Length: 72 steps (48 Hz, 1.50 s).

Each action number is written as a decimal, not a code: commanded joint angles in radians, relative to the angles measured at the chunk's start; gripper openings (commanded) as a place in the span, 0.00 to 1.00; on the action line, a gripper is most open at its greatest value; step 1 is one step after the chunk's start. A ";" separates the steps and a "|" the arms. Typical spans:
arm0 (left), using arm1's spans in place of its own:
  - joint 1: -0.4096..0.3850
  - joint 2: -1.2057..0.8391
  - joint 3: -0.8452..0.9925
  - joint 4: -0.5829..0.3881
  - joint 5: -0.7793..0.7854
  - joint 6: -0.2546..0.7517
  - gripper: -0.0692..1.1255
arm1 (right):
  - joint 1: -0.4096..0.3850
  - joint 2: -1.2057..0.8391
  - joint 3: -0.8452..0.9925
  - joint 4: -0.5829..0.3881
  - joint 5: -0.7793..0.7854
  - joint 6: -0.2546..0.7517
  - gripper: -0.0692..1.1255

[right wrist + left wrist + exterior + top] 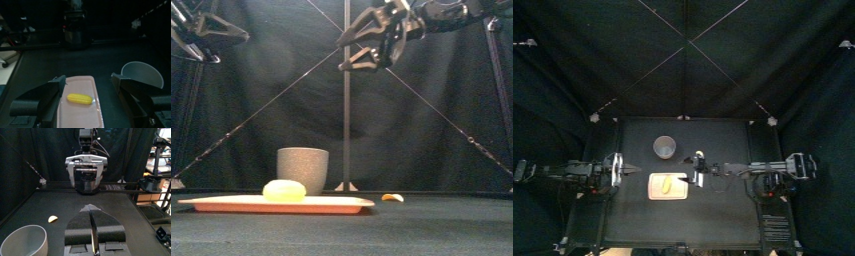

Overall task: Pick the corn then place it on the pink plate
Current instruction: Drop corn on the pink plate and return to neutral

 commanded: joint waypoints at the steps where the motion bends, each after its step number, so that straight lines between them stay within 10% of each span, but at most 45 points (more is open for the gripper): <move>1: 0.000 0.002 -0.028 0.000 0.003 0.002 0.04 | -0.003 -0.181 0.081 0.002 -0.037 0.002 0.94; 19: 0.002 0.002 -0.031 0.000 0.005 0.000 0.04 | 0.005 -0.634 0.360 0.061 -0.055 0.003 0.94; 72: 0.008 0.002 -0.037 -0.018 0.028 0.003 0.04 | -0.003 -0.606 0.420 0.043 -0.132 -0.002 0.94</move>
